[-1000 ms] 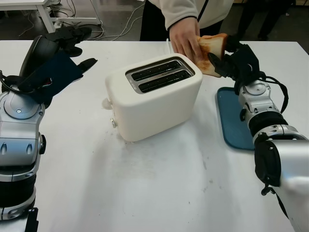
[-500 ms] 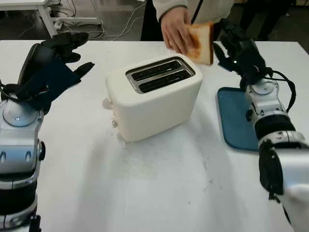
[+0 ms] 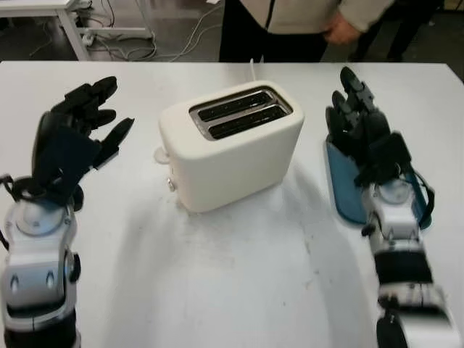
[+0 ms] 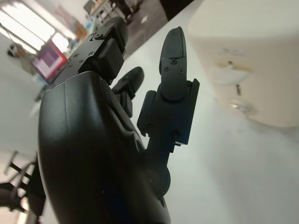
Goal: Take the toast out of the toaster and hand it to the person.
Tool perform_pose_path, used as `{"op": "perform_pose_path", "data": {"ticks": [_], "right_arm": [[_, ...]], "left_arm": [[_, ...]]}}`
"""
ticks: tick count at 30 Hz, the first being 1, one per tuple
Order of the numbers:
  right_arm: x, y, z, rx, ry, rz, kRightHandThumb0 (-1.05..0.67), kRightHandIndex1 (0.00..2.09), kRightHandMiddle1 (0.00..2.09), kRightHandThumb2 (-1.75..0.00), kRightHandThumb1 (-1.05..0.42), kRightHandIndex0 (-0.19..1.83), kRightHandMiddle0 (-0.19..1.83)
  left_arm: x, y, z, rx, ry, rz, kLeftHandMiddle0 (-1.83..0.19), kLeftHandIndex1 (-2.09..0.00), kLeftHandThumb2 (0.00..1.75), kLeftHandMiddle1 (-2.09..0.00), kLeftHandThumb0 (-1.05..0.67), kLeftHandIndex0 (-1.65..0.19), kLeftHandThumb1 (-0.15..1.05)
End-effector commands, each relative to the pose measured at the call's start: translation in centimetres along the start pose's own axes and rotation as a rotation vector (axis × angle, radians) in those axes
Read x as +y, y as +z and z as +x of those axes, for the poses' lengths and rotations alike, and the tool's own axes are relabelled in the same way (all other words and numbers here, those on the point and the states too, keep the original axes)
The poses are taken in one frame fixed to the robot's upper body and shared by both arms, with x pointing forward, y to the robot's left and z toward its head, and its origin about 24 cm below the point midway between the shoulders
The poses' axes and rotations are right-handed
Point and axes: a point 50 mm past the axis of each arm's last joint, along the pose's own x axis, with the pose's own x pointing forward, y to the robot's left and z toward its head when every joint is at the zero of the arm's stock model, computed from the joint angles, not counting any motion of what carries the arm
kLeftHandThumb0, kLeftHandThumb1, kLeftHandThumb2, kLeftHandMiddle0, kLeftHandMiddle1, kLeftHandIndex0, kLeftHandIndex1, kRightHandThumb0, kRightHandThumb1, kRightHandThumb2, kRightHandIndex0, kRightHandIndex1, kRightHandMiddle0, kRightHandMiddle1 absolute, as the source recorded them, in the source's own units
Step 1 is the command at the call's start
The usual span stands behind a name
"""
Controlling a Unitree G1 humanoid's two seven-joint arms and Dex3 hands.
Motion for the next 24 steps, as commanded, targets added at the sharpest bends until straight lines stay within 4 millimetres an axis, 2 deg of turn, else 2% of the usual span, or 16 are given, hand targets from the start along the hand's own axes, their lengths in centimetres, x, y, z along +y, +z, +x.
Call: {"op": "perform_pose_path", "data": {"ticks": [1,6,11,14,18,24], "right_arm": [[1.5,0.2,-1.9,0.006,-0.002,0.05,-0.6,0.04,0.04,-0.7,-0.92,0.09,0.1],[3.8,0.1,-4.8,0.027,0.008,0.115,-0.58,0.04,0.03,-0.67,-0.92,0.11,0.13],[5.3,-0.8,-6.8,0.063,0.032,0.121,-0.57,0.02,0.02,-0.69,-0.92,0.09,0.11],[6.0,-1.2,-7.4,0.108,0.033,0.137,-0.59,0.02,0.01,-0.7,-0.92,0.09,0.11],[6.6,-2.0,-7.7,0.152,0.042,0.147,-0.63,0.02,0.0,-0.67,-0.92,0.1,0.1],[6.8,-2.3,-7.9,0.208,0.022,0.174,-0.6,0.0,0.0,-0.65,-0.92,0.05,0.07]], "left_arm": [[-0.4,-0.5,-1.0,-0.015,0.016,-0.011,-0.09,0.0,0.47,-0.7,-0.46,-0.36,0.92],[-2.2,-2.2,-2.8,0.016,0.037,-0.048,-0.04,0.0,0.53,-0.64,-0.48,-0.29,0.92],[-3.4,-3.4,-3.6,0.056,0.03,-0.085,0.0,0.0,0.56,-0.61,-0.51,-0.25,0.92],[-4.2,-3.9,-3.9,0.061,0.006,-0.086,0.0,0.0,0.6,-0.58,-0.5,-0.25,0.92],[-5.2,-4.9,-4.1,0.077,-0.048,-0.075,0.0,0.0,0.68,-0.43,-0.56,-0.18,0.92],[-6.5,-5.1,-4.7,0.066,-0.052,-0.08,0.0,0.0,0.8,-0.37,-0.56,-0.16,0.92]]}}
